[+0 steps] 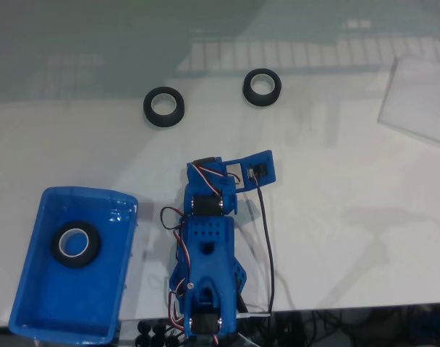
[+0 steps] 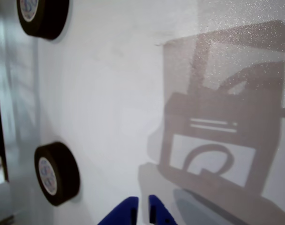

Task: Grasp all tape and put them in the bin.

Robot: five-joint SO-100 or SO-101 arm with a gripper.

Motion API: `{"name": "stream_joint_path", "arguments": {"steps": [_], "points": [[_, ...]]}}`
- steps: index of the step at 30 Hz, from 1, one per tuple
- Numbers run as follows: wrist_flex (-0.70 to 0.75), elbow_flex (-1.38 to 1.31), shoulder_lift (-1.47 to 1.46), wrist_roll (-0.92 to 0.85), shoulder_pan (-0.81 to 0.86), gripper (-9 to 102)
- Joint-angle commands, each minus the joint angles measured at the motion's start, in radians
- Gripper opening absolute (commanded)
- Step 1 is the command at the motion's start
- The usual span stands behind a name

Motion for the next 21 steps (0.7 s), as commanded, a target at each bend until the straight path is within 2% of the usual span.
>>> {"name": "stream_joint_path", "arguments": {"steps": [1,15,18,21], "points": [[-0.003,-0.008,0.017,-0.002,-0.006,0],[-0.003,-0.008,0.017,0.0,-0.006,1],[-0.003,-0.008,0.017,-0.002,-0.006,3],[-0.003,-0.008,0.017,-0.003,-0.006,11]]}}
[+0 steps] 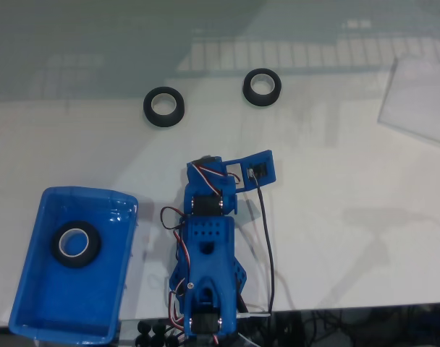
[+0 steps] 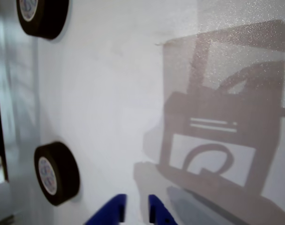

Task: Grasp all tape and put them in the bin.

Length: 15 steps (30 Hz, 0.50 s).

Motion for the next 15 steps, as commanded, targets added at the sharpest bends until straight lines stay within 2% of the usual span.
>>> {"name": "stream_joint_path", "arguments": {"steps": [1,7,15], "points": [[-0.003,-0.008,0.015,-0.003,-0.006,13],[-0.014,-0.012,0.015,-0.02,-0.006,24],[-0.038,-0.072,0.008,-0.063,-0.035,26]]}}
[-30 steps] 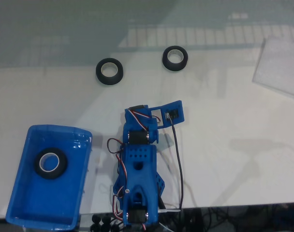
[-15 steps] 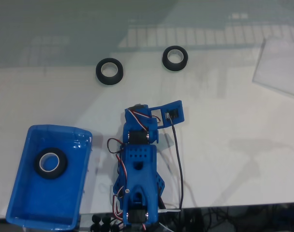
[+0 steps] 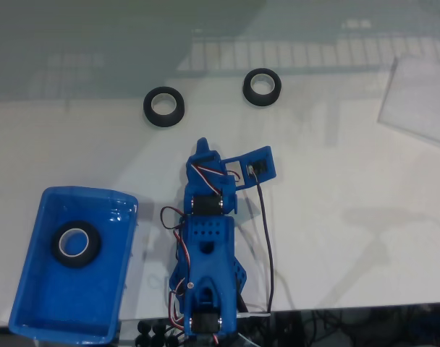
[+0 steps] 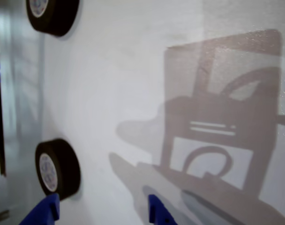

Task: Grasp all tape and put them in the bin.

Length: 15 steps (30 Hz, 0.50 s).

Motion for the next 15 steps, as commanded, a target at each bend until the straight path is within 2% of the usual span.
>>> {"name": "stream_joint_path", "arguments": {"steps": [1,6,15], "points": [[-0.035,-0.095,-0.018,-0.011,-0.038,27],[-0.098,-0.327,-0.325,-0.008,-0.112,28],[-0.043,-0.822,-0.965,-0.063,-0.173,29]]}}
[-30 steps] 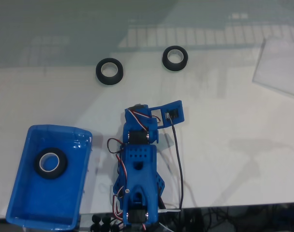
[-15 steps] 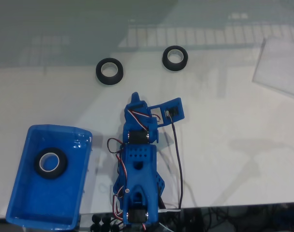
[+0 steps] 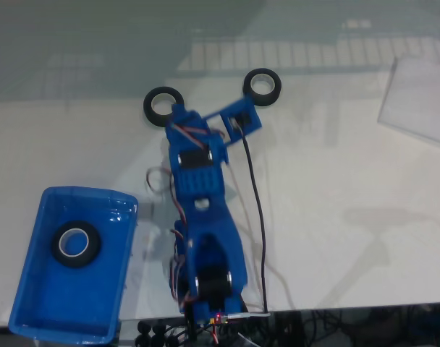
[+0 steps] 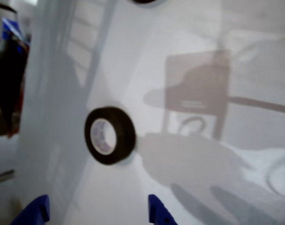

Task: Grasp all tape and put them in the bin.

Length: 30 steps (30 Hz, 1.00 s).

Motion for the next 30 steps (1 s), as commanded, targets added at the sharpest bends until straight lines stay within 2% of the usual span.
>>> {"name": "stream_joint_path", "arguments": {"steps": [1,5,14,25,30], "points": [[0.064,-0.241,-0.25,-0.02,-0.012,29],[0.156,-0.44,-0.503,-0.031,-0.012,29],[0.262,-0.793,-0.948,-0.037,-0.017,30],[0.428,-1.19,-1.333,-0.017,-0.066,30],[0.434,-1.287,-1.448,-0.012,-0.08,30]]}}
